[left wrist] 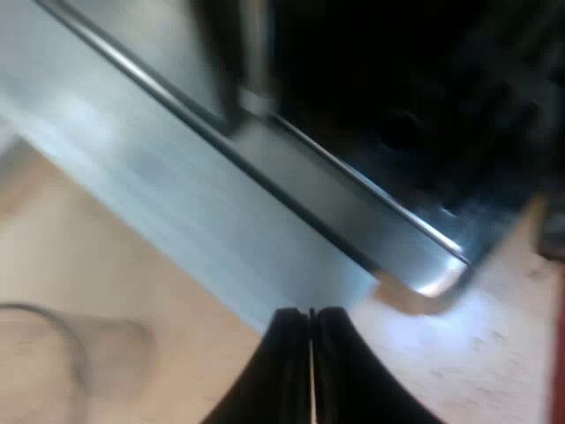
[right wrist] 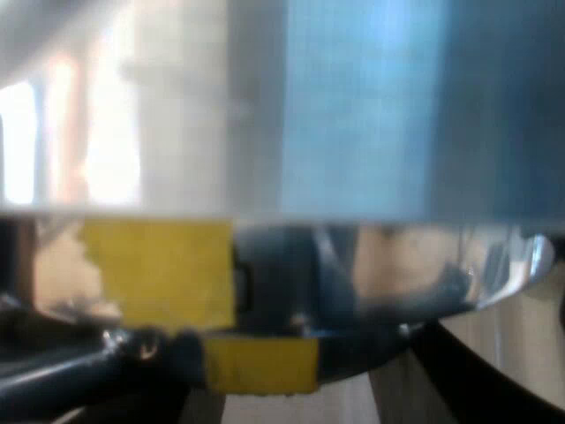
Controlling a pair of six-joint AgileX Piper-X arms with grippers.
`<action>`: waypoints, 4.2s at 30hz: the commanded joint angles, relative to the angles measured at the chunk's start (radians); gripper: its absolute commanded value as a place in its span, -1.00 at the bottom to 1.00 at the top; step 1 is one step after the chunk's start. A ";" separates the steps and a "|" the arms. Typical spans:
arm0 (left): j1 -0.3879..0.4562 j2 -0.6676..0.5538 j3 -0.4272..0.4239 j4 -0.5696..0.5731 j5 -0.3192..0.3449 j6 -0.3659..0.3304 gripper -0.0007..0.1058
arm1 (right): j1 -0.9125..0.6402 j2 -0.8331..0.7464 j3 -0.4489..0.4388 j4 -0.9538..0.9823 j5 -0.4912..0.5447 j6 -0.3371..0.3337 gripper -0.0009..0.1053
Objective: Put the handle in the coffee machine
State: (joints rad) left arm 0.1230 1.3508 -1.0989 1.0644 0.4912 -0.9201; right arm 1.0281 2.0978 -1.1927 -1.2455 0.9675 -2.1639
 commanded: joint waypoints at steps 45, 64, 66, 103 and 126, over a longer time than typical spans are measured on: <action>-0.347 -0.285 0.213 -0.072 0.061 -0.340 -0.98 | 0.000 -0.272 0.014 0.538 -0.079 0.294 -0.21; -0.347 -0.350 0.212 -0.075 0.116 -0.406 -0.98 | 0.023 -0.575 0.270 0.842 -0.189 0.335 -0.21; -0.347 -0.360 0.212 -0.075 0.116 -0.409 -0.98 | 0.022 -0.618 0.301 0.898 -0.222 0.357 -0.21; -0.469 -0.417 0.292 -0.265 0.168 -0.503 -0.98 | 0.024 -1.241 0.326 1.519 -0.683 0.500 0.33; -0.100 -0.708 0.038 -0.090 0.105 -0.519 0.22 | -0.209 -1.243 0.088 1.953 -0.893 0.563 0.33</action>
State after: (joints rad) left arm 0.0226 0.6493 -1.0487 0.9806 0.5981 -1.4235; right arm 0.8434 0.8633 -1.0894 0.6786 0.0807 -1.5913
